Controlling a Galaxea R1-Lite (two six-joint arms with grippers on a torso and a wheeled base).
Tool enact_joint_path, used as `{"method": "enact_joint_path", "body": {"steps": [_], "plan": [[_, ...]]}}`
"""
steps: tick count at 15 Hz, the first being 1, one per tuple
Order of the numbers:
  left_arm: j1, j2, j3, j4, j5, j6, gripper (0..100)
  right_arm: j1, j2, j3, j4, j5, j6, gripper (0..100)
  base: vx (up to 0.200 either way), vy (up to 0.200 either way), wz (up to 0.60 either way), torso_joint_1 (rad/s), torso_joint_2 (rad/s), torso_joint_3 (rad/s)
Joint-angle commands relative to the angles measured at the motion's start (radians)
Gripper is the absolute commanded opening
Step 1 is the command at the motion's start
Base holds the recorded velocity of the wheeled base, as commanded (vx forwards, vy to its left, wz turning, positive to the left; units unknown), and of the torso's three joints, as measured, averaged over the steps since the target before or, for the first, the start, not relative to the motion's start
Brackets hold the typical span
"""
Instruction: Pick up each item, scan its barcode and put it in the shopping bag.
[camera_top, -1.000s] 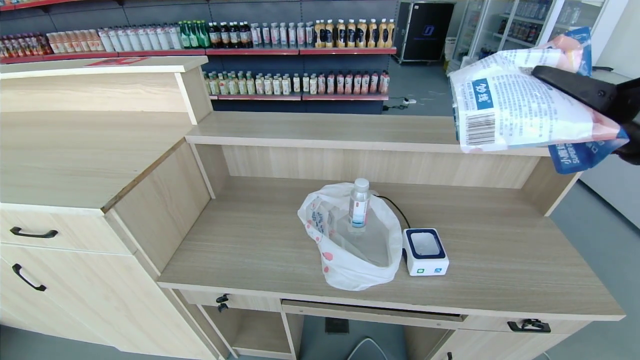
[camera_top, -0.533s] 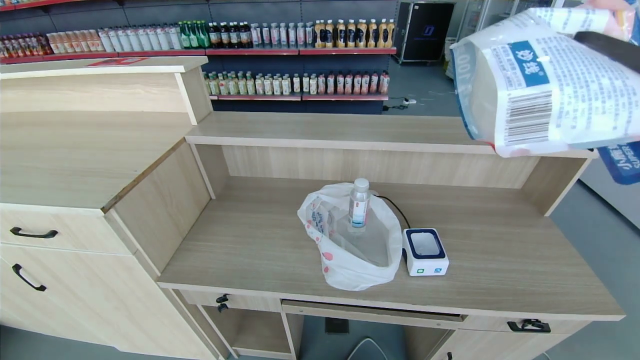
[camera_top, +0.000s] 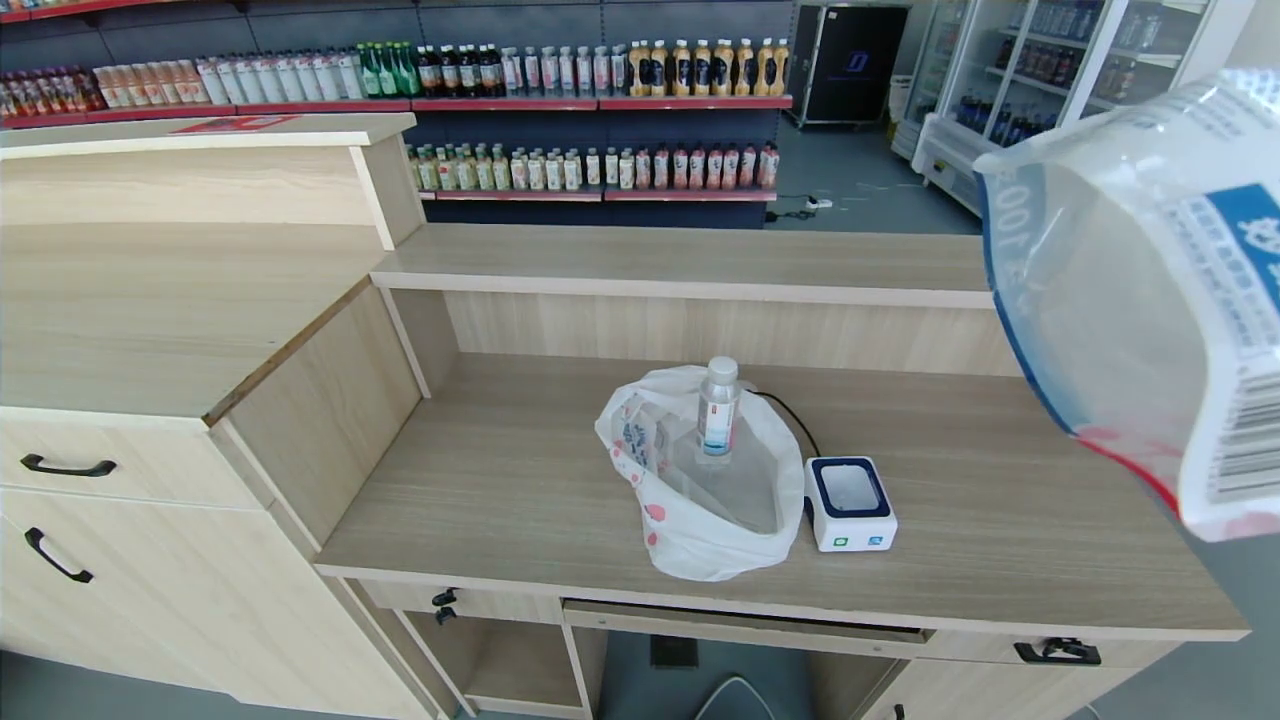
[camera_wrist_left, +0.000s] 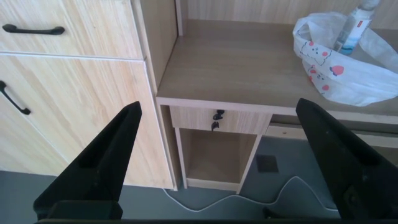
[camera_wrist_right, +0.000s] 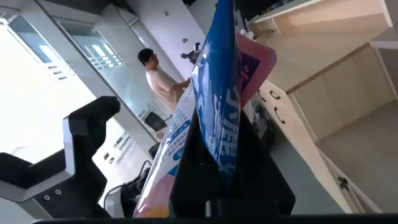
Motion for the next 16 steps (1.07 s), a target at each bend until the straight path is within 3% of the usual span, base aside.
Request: {"method": "enact_joint_path", "body": {"steps": [1, 8, 16], "plan": [[0.000, 0.000, 0.000, 0.000, 0.001, 0.000, 100, -0.001, -0.060, 0.028, 0.004, 0.005, -0.001, 0, 0.000, 0.000, 0.00, 0.000, 0.00, 0.000], [0.000, 0.000, 0.000, 0.000, 0.001, 0.000, 100, -0.013, -0.088, 0.066, 0.006, 0.018, -0.017, 0, 0.000, 0.000, 0.00, 0.000, 0.00, 0.000], [0.000, 0.000, 0.000, 0.001, 0.001, 0.000, 100, -0.004, -0.063, 0.077, 0.068, 0.051, -0.176, 0, 0.000, 0.000, 0.00, 0.000, 0.00, 0.000]]}}
